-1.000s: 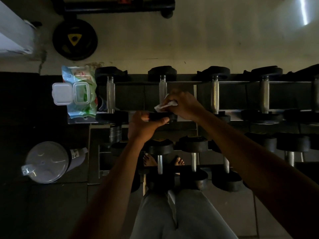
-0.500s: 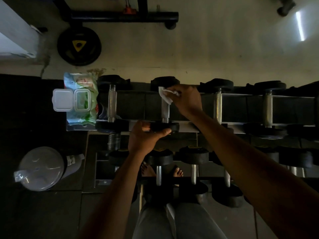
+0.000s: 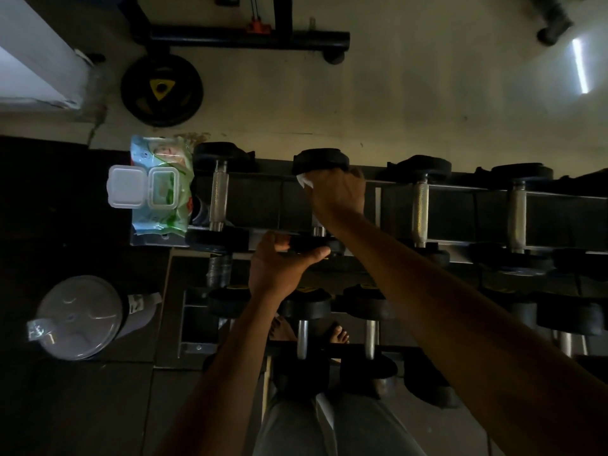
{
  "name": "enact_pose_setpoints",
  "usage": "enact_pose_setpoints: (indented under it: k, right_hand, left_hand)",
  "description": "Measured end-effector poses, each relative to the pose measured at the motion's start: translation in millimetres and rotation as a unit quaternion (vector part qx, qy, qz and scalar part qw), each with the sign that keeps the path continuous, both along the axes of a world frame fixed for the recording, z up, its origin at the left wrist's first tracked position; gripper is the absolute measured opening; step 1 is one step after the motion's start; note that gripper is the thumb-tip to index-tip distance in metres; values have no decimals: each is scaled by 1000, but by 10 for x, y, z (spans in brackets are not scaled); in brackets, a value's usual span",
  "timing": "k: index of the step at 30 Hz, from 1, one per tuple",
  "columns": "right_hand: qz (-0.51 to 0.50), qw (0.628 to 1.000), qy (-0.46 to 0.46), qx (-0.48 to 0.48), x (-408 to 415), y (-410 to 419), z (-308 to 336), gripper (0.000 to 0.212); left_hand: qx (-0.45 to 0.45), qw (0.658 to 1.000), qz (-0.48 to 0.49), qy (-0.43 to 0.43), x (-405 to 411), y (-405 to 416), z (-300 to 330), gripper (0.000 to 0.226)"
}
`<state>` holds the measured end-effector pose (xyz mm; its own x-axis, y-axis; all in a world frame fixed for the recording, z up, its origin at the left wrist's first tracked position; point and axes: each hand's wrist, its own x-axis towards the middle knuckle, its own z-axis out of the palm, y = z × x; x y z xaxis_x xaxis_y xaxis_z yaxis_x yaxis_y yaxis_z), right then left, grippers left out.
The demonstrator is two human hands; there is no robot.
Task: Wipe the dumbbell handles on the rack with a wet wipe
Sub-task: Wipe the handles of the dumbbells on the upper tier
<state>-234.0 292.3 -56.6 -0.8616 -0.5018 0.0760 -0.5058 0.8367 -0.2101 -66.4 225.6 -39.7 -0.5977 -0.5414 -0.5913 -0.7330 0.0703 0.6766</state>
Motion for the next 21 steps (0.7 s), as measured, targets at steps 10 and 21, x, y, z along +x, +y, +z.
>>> enact_pose_setpoints:
  k: [10,21]
  right_hand:
    - [-183,921,-194,-284,35,356,-97,21]
    - [-386,580,-582,-419,-134,260,-82,21]
  left_hand:
    - [11,1000,-10,4,17,-2,-11,74]
    - [4,1000,-16,7,17,-35,-80,78]
